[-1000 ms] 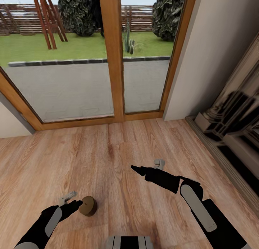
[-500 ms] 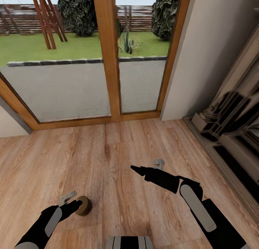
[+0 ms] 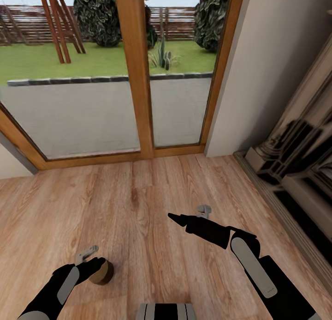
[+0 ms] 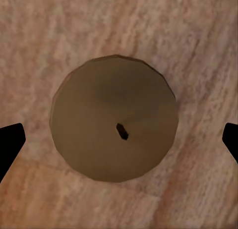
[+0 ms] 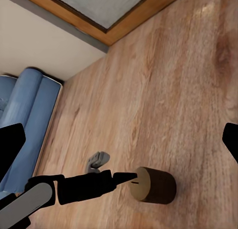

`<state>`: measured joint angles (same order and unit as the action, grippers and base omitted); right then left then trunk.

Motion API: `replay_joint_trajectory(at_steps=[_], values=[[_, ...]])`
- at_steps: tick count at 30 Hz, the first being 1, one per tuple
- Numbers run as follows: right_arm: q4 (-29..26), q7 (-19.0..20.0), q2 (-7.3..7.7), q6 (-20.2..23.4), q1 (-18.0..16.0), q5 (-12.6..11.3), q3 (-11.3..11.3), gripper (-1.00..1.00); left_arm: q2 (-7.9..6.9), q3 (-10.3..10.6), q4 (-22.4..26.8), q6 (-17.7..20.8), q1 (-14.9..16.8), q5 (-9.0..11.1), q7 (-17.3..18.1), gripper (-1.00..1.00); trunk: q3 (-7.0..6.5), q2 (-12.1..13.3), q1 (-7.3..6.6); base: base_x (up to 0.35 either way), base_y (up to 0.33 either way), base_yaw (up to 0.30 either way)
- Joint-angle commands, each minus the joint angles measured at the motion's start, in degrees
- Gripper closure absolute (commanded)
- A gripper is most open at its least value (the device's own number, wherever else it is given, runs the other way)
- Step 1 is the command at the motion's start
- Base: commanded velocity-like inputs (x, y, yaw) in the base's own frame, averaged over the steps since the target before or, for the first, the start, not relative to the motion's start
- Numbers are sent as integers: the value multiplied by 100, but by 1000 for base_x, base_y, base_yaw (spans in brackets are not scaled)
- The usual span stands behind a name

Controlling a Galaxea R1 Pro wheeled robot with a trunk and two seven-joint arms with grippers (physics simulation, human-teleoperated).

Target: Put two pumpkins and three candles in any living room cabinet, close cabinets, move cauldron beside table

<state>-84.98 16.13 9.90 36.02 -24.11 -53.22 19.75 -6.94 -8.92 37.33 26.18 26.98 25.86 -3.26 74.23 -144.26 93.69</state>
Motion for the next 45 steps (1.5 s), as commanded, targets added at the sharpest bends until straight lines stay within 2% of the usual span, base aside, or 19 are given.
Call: replay_joint_trajectory(at_steps=[1,28,35,38,42,45], values=[[-2,4,3,16,-3,-13,3,-100,0,-4,11,31,0,60,-34,-100,4,-2,-1,9,0,0],[-1,4,4,13,-2,-13,3,-100,-9,-13,11,28,0,60,-34,-100,4,-2,-1,61,22,0],[-87,40,20,25,1,-60,6,-100,-17,-10,6,20,0,60,-58,-100,159,-11,17,0,0,0],[-156,202,21,37,2,-64,9,-100,-17,-9,3,15,0,60,-65,-100,226,-15,25,0,0,0],[-338,1028,24,204,3,-69,14,-100,-18,-12,2,11,0,60,-68,-100,314,-20,35,0,0,0],[-360,1464,22,414,3,-66,1,-100,-18,-13,2,10,0,60,-64,-100,381,-24,43,0,0,0]])
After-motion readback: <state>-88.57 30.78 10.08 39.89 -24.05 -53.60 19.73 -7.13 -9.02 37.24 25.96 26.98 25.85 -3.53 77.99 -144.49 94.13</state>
